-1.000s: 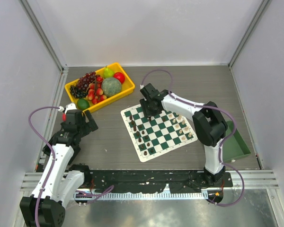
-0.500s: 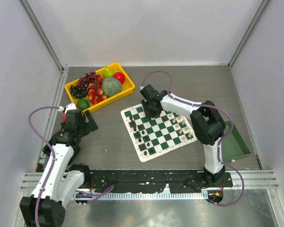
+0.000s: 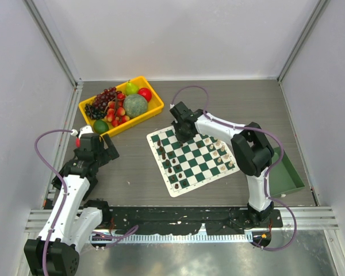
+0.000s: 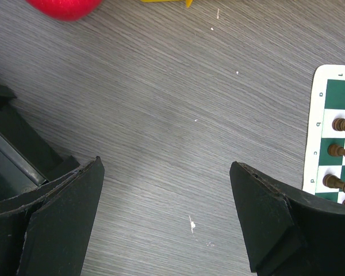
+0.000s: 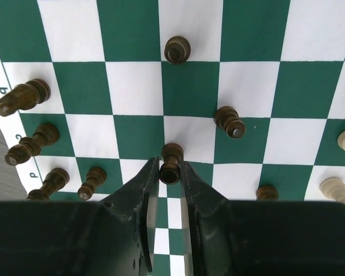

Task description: Set up the chess pieces on the board

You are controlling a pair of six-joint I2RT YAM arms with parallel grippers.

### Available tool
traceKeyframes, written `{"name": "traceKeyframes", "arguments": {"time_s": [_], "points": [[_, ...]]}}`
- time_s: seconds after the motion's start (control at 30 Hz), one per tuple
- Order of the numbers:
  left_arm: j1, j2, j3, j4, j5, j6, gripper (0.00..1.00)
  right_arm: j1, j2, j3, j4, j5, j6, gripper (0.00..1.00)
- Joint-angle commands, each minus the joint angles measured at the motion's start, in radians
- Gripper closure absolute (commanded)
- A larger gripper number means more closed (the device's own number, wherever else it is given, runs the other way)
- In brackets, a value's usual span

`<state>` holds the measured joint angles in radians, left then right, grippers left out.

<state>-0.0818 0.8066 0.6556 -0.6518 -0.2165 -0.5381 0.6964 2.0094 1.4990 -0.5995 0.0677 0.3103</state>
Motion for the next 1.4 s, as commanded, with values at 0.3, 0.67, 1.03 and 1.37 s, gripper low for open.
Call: {"name": "traceKeyframes", "arguments": {"time_s": [0.3,0.67,1.03,1.37], "points": [[0.005,-0.012,0.001,0.012,-0.007,0.004,0.01,0.018,0.043,0.271,-0.008,-0.025,-0.026,0.79],[0.005,-0.009,-0.002,0.015,-0.006,0.004,0.01,0.081,0.207,0.501,-0.083,0.006,-0.066,0.79],[0.005,-0.018,-0.007,0.014,-0.012,0.007,0.01,0.126,0.33,0.629,-0.134,0.015,-0.082,0.79],[0.005,-0.012,-0.007,0.017,-0.011,0.007,0.01,0.126,0.364,0.645,-0.138,0.007,-0.093,0.78]]}}
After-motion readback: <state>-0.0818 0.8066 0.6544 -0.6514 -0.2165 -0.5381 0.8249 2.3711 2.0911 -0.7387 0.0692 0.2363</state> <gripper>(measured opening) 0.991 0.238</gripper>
